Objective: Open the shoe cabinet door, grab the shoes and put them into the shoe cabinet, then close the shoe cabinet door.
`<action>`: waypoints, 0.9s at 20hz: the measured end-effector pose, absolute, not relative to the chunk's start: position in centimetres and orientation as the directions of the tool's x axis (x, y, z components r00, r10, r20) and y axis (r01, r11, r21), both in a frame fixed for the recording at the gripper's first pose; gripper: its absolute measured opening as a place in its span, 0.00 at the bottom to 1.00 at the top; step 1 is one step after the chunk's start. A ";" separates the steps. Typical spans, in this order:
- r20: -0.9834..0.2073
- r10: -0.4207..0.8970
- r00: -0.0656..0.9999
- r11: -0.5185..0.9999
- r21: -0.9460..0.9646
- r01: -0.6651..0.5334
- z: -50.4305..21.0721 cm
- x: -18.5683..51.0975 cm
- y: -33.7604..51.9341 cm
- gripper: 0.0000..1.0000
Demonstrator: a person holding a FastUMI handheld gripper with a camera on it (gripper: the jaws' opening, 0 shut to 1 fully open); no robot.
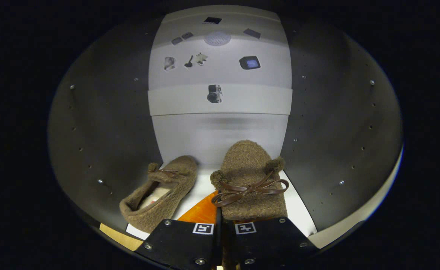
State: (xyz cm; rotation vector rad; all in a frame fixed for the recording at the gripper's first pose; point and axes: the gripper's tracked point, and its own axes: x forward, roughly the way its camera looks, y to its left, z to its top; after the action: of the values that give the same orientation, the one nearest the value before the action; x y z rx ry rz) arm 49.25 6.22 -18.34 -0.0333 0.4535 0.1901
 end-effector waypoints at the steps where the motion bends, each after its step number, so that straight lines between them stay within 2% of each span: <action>1: -0.450 0.169 0.877 0.983 0.009 -0.185 -18.7 50.1 6.2 0.06; 8: -0.506 0.113 0.855 0.992 0.001 -0.130 -21.7 53.8 5.4 0.07; 11: -0.524 0.119 0.843 0.991 0.009 -0.134 -22.3 53.7 5.3 0.10; 12: -0.528 0.116 0.841 0.991 0.003 -0.134 -22.5 53.5 5.3 0.14; 14: -0.525 0.101 0.845 0.992 -0.010 -0.125 -22.3 53.5 5.2 0.17; 18: -0.519 0.101 0.849 0.992 -0.012 -0.125 -21.4 52.0 5.1 0.18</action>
State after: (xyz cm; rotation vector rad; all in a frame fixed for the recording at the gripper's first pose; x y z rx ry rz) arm 51.98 5.11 -21.38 -0.0464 0.5442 0.1192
